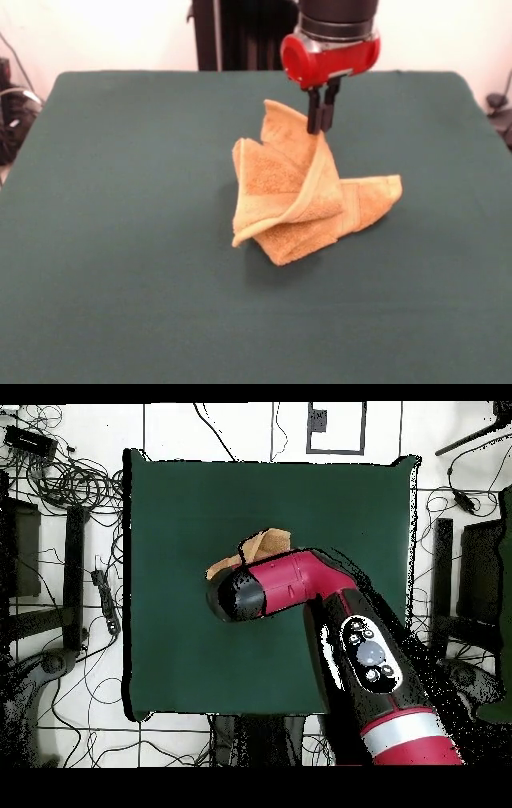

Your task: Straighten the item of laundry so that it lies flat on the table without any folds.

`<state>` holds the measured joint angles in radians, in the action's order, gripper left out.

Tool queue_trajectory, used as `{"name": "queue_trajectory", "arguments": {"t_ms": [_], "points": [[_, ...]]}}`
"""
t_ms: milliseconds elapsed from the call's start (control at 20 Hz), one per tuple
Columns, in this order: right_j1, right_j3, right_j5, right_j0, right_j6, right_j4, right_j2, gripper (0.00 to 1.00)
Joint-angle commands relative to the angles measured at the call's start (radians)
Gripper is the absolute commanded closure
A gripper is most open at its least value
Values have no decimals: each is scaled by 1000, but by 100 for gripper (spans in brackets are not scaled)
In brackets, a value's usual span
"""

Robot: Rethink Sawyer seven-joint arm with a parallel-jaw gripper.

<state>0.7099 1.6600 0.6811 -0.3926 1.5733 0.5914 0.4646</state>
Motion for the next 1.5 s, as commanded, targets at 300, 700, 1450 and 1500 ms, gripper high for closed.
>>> {"name": "queue_trajectory", "arguments": {"t_ms": [300,700,1450,1500], "points": [[-51,94,-76,122,239,-88,-55,100],[-27,77,-59,201,275,-164,-98,100],[20,24,7,295,250,-297,-177,100],[24,22,14,300,246,-305,-182,100]]}}
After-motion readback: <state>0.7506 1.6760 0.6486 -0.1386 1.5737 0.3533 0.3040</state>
